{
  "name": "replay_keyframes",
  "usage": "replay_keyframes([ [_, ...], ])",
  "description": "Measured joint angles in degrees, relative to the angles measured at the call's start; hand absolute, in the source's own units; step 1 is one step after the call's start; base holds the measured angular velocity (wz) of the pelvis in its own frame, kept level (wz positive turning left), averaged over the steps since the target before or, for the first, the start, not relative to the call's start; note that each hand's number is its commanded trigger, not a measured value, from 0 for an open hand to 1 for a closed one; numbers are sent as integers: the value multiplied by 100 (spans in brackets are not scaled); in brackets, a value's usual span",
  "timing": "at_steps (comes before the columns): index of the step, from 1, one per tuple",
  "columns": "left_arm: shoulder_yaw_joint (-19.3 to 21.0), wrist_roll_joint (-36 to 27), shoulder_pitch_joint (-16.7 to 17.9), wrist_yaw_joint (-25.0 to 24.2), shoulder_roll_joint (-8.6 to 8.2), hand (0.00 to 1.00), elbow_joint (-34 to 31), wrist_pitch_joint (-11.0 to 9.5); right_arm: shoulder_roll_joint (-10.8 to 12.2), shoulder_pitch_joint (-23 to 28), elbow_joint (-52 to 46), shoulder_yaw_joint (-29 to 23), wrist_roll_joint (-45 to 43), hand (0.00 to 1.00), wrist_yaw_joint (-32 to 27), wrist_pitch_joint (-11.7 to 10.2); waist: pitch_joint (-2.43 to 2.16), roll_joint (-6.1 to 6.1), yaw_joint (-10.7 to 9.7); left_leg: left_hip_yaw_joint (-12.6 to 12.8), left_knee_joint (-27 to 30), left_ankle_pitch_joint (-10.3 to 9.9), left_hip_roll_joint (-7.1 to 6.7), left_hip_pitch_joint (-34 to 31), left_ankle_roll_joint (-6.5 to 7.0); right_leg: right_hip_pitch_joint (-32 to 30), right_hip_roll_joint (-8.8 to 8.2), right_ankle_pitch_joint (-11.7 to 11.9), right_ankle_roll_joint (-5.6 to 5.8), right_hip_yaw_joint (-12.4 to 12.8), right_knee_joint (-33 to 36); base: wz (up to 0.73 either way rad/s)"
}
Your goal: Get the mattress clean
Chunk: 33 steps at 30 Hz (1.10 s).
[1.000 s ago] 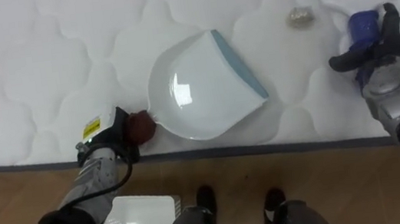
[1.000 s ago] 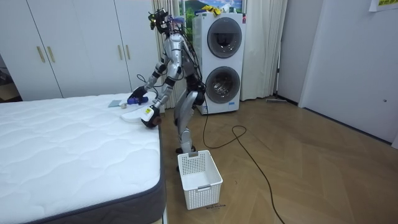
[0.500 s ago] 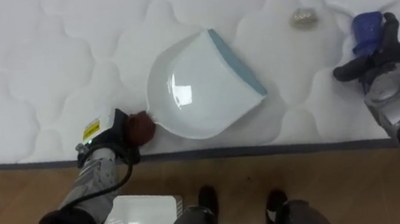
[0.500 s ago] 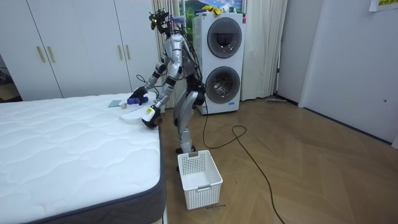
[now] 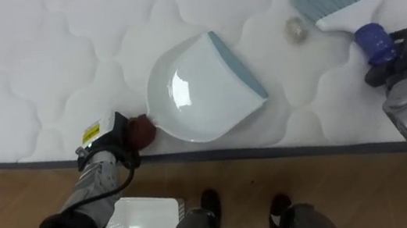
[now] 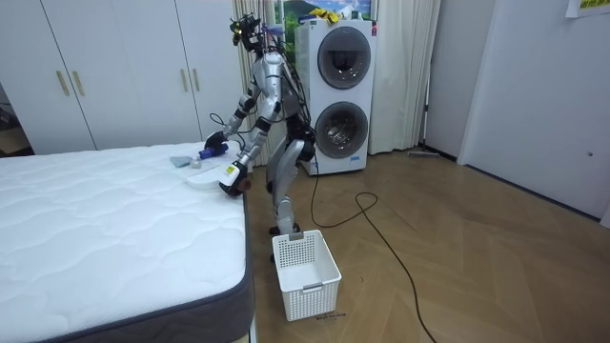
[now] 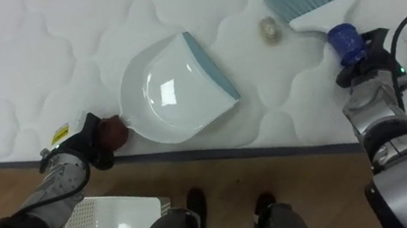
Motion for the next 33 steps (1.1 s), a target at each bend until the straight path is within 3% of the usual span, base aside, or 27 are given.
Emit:
replay_keyframes([
  [4, 0, 0, -5, 9, 0, 100, -1, 44, 1, 1, 0, 5, -10, 100, 40, 100, -2, -1, -3, 0, 0, 1, 0, 0, -3, 0, 3, 1, -2, 4, 3, 0],
  [21, 0, 11, -79, 121, 68, 100, 15, 166, -36, 44, 42, 41, -129, 100, 48, 121, -1, -19, -45, -4, 68, -1, 5, 7, -2, 32, -3, 9, -14, -1, 9, 0],
  [28, 5, 66, -78, 252, 244, 100, 3, 164, -134, 96, 146, -23, -446, 100, -5, 121, -6, -40, -151, -8, 117, -22, -1, 1, 3, 51, -5, 5, -5, -2, 29, 0],
  [33, 24, 534, -88, 365, 375, 100, -59, 169, -370, 170, 186, -26, -936, 100, -89, 123, -12, -85, -159, -4, 164, -36, -12, 15, 13, 54, -17, 3, -3, 9, 95, 1],
])
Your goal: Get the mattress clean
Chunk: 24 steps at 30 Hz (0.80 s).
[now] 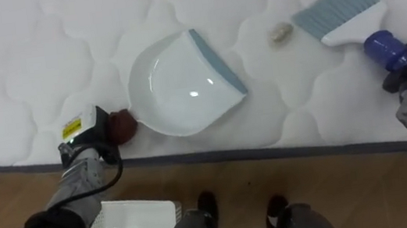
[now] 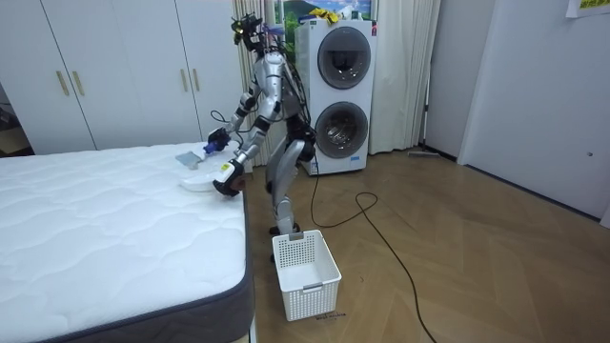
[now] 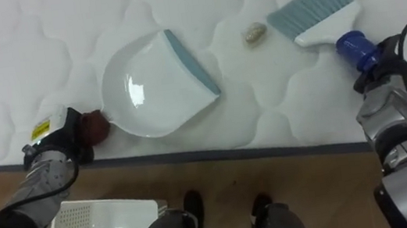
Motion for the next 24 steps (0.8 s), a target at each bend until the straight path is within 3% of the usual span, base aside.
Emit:
replay_keyframes([
  [6, -6, 137, 3, 1, 70, 100, -206, 59, -184, 12, 18, 27, -364, 100, -89, 161, 4, -121, -1, -9, 40, 2, 16, -3, -3, 20, 3, 0, -1, -4, 8, 0],
  [11, -4, 1007, 4, 22, 177, 100, -218, 99, -260, 7, 28, 23, -1489, 100, -208, 271, -12, -354, 23, -9, -16, 5, 45, 17, -7, 47, 99, 45, 9, 21, -79, -3],
  [14, -4, 1079, 5, 28, 192, 100, -265, 121, -364, -12, 0, 34, -2209, 100, -232, 371, -6, -390, 96, 8, -43, 6, 63, 52, 0, 98, 117, 114, 17, 17, -209, -10],
  [17, -3, 1100, 4, 31, 256, 100, -273, 132, -432, -26, -27, 133, -2705, 100, -228, 503, -11, -506, 165, 47, -67, -4, 68, 87, 12, 107, 124, 119, 22, 35, -225, -6],
  [20, -3, 1191, 5, 37, 373, 100, -277, 179, -452, -179, -50, 256, -3301, 100, -227, 586, -18, -557, 195, 49, -87, -9, 143, 96, 7, 146, 209, 202, 11, 36, -343, -5],
  [24, -3, 1250, 7, 29, 408, 100, -276, 231, -453, -354, -61, 446, -3794, 100, -228, 666, -14, -607, 191, 62, -138, -9, 146, 210, 7, 255, 217, 227, 18, 47, -404, -4],
])
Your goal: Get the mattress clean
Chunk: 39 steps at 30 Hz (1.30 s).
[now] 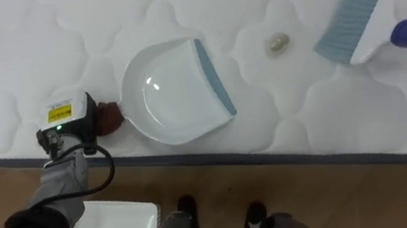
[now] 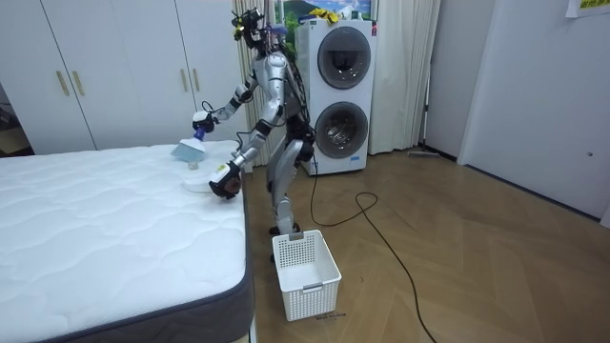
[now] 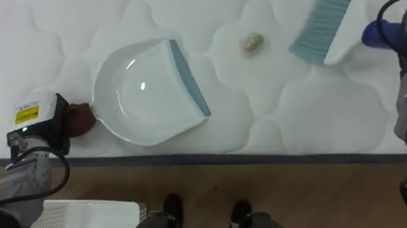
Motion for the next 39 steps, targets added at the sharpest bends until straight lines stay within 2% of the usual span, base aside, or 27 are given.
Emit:
replay_keyframes([
  [3, 0, 3, -1, -44, 42, 100, -5, 30, -4, -1, -127, 36, -337, 100, 7, 41, -2, -36, -4, 1, -70, 3, -14, 68, 1, 66, 12, 0, 9, 7, -73, -2],
  [5, 0, 57, -1, -77, 145, 100, -31, 32, -43, -11, -195, 196, -737, 100, 13, 46, 2, -77, -9, 12, -143, 33, -25, 78, 0, 62, 19, 15, 25, 1, -148, -6],
  [8, 0, 234, -3, -83, 258, 100, -85, 13, -133, -12, -232, 260, -1137, 100, 49, 46, 3, -100, -4, 18, -226, 64, -35, 80, 14, 63, 19, 47, 38, -6, -216, 1],
  [14, 8, 288, -9, -172, 391, 100, -162, 1, -154, -161, -235, 272, -1595, 100, 76, 93, 3, -128, 22, 34, -329, 70, -6, 94, 12, 75, 82, 127, 58, 34, -372, -3],
  [18, 45, 280, -9, -193, 392, 100, -162, -11, -153, -171, -319, 439, -1843, 100, 98, 221, 4, -127, 34, 18, -329, 71, 22, 103, 12, 165, 106, 166, 58, -2, -476, -1],
  [23, 43, 276, -19, -199, 397, 100, -184, -10, -205, -171, -853, 857, -2153, 100, 331, 527, 5, -130, 89, -4, -378, 64, 86, 114, 18, 261, 199, 261, 69, -68, -706, -3],
  [26, 29, 220, -19, -239, 396, 100, -179, -11, -247, -168, -1017, 1165, -2228, 100, 414, 589, 9, -134, 88, -38, -373, 64, 91, 140, 18, 327, 194, 267, 65, -138, -721, 6],
  [32, 30, 162, -19, -330, 397, 100, -173, -6, -255, -162, -1338, 1390, -2450, 100, 653, 709, 12, -140, 112, -42, -387, 63, 130, 146, 13, 381, 241, 275, 53, -170, -859, 1],
  [39, 34, 165, -19, -330, 397, 100, -174, 13, -277, -135, -1717, 1391, -2700, 100, 968, 772, 12, -139, 121, -39, -410, 61, 180, 145, 8, 425, 303, 336, 47, -185, -988, -1],
])
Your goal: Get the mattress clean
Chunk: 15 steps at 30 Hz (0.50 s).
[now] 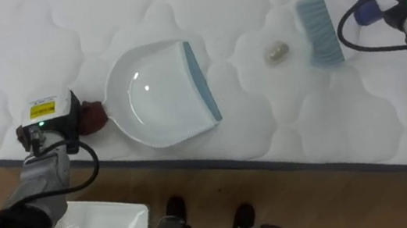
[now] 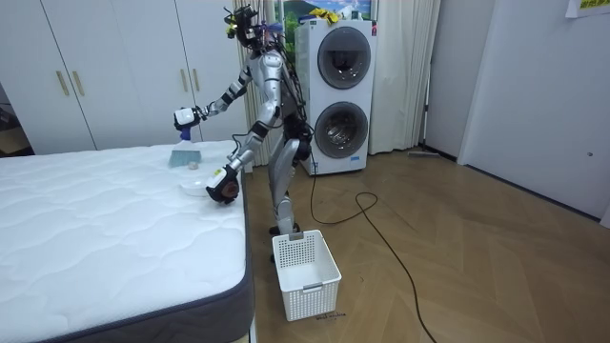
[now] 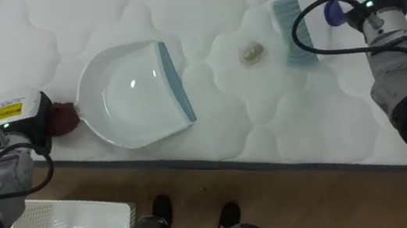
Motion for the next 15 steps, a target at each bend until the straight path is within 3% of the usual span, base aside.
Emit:
replay_keyframes([
  [12, 86, -4, 45, -130, -1, 100, -118, -16, 0, 171, -587, -4, -193, 100, 306, -19, -1, 0, 23, -16, -32, 0, -4, 10, 1, 28, -3, 3, 3, -42, -16, 0],
  [15, 85, -19, 120, -130, -4, 100, -160, -31, 3, 280, -688, -4, -177, 100, 356, -107, -2, 1, 24, -29, -62, 0, -12, 81, 0, 84, -11, 19, 7, -50, -14, 1],
])
